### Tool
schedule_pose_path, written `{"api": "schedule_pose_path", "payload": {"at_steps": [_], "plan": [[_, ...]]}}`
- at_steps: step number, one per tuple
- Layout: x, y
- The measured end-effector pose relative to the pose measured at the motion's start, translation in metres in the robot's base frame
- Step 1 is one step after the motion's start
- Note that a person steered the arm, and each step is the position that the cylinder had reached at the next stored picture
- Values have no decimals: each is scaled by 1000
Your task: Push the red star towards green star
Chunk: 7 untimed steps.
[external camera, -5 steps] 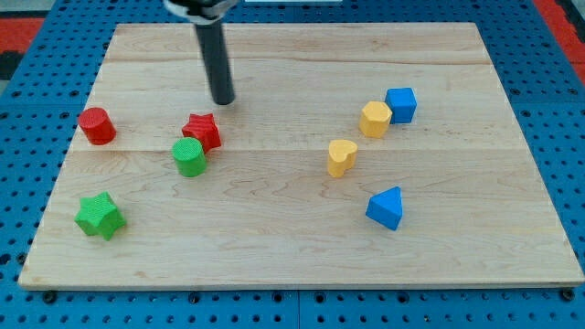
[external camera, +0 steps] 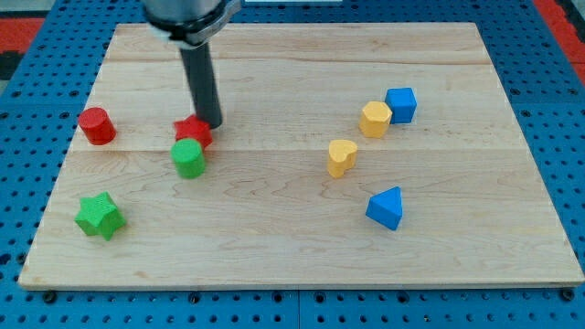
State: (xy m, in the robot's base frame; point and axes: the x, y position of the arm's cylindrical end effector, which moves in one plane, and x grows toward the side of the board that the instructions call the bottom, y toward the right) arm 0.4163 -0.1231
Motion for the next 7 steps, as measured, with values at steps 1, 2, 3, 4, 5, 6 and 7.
{"api": "schedule_pose_path", "payload": {"at_steps": [1, 2, 3, 4, 5, 6, 7], "plan": [[27, -22], [13, -11], [-13, 4], [-6, -35], [25, -54], [20, -70], [9, -60]]}}
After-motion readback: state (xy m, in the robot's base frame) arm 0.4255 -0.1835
